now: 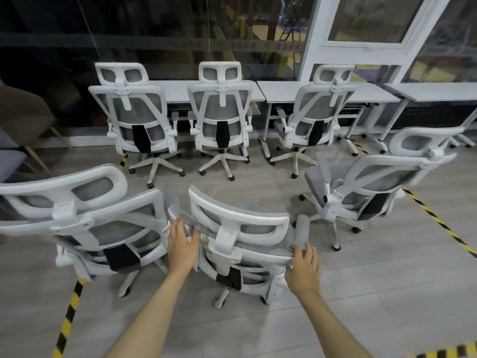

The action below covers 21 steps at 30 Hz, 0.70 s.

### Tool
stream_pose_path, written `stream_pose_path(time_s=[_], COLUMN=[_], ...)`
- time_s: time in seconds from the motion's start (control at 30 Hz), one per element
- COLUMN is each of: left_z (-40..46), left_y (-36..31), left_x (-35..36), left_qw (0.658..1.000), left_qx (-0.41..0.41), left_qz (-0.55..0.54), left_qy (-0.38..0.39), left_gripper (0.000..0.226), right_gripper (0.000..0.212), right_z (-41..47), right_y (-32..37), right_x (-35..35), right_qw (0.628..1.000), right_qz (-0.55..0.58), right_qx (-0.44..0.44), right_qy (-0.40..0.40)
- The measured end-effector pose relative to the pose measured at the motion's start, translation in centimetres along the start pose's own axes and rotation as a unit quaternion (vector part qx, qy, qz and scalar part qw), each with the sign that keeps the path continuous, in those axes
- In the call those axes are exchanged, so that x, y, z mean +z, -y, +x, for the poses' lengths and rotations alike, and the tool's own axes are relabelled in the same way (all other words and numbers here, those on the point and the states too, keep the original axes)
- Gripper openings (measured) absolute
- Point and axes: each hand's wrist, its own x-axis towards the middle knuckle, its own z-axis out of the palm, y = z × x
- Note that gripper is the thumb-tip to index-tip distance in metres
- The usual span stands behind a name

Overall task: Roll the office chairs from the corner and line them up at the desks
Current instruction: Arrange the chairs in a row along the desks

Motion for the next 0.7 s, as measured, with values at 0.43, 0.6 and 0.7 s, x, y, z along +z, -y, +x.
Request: stream_pose_path(time_s=[0.43, 0.6, 0.7], left_z=[3.4, 3.8, 5.3], left_y=[-1.6, -3.8, -6.2], left_x=[6.2, 10.6, 13.6], left_qw=[0.988, 0.991, 0.990], left_qx=[0.025, -0.004, -0.029], left_qz=[0.132, 0.128, 0.136], left_qy=[0.076, 0.046, 0.020], left_gripper=[0.123, 0.125, 0.119], right_gripper=[0.112, 0.094, 0.087], right_z=[5.3, 11.1, 15.4], right_y=[2.2, -0.5, -1.6], right_x=[-1.5, -2.1, -3.1], right_qw=[0.969, 0.969, 0.969], right_qz=[0.239, 0.229, 0.237], right_qx=[0.036, 0.016, 0.005], right_qy=[-0.054, -0.086, -0.074])
